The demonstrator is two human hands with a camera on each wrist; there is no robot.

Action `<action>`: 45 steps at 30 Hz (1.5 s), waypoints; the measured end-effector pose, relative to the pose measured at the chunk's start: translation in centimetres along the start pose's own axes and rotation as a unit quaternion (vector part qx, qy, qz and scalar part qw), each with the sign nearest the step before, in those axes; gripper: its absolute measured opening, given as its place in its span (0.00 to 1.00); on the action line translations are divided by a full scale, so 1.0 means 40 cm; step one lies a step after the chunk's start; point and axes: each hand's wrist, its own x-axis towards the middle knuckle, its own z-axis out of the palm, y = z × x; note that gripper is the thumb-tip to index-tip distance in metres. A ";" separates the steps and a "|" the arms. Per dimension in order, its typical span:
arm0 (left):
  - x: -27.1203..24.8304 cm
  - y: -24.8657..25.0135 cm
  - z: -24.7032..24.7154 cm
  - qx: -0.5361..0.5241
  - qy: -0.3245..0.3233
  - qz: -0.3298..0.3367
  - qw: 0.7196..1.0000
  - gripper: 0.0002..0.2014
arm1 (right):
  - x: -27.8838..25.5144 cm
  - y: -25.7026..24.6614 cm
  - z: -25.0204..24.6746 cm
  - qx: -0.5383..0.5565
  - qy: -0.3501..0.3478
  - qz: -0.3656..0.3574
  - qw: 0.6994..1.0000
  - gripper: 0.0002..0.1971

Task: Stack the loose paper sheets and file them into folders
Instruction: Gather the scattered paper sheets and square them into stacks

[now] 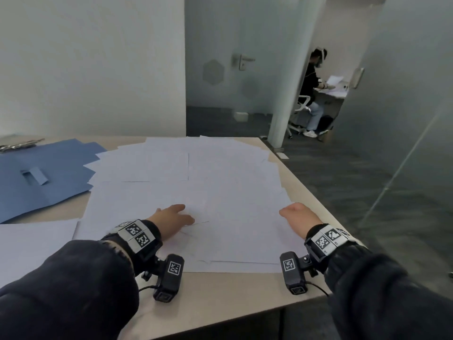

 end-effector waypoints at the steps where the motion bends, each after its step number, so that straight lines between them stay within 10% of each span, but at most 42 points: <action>1: -0.003 0.008 0.005 -0.010 -0.005 0.010 1.000 0.39 | 0.002 0.001 -0.004 -0.001 -0.002 -0.001 1.000 0.21; 8: 0.006 0.001 -0.056 0.013 0.087 0.034 0.996 0.22 | 0.006 0.007 -0.007 -0.008 -0.007 -0.011 1.000 0.21; 17: 0.026 -0.124 -0.167 0.272 0.015 -0.084 0.959 0.74 | 0.017 -0.019 0.050 -0.112 -0.068 -0.038 0.991 0.18; 26: 0.006 -0.089 -0.154 0.310 0.049 -0.036 0.949 0.40 | 0.000 -0.039 0.058 -0.213 -0.075 -0.038 0.973 0.22; 45: 0.004 -0.024 -0.115 0.367 0.071 0.034 0.927 0.19 | 0.008 -0.069 0.030 -0.367 -0.102 -0.103 0.919 0.31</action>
